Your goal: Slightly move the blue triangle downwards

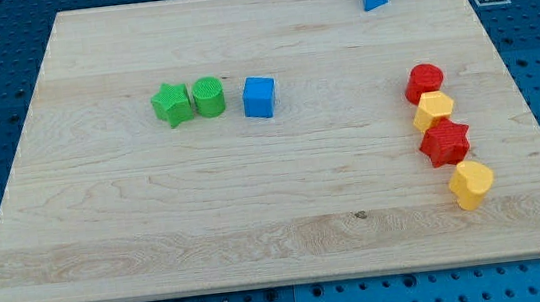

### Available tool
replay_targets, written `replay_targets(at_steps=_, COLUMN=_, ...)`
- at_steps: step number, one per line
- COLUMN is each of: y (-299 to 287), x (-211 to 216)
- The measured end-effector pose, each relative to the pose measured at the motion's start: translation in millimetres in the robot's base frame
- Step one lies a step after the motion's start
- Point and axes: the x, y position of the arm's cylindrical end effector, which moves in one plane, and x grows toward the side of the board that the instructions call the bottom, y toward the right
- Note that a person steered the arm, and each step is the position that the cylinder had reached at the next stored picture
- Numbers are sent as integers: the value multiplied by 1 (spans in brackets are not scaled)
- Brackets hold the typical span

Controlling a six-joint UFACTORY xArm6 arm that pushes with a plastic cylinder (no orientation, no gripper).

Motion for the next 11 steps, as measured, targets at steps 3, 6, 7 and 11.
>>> replay_targets(at_steps=3, y=-36, x=16)
replay_targets(at_steps=6, y=-75, x=26)
replay_targets(at_steps=7, y=-75, x=30)
replay_targets(at_steps=11, y=-74, x=60)
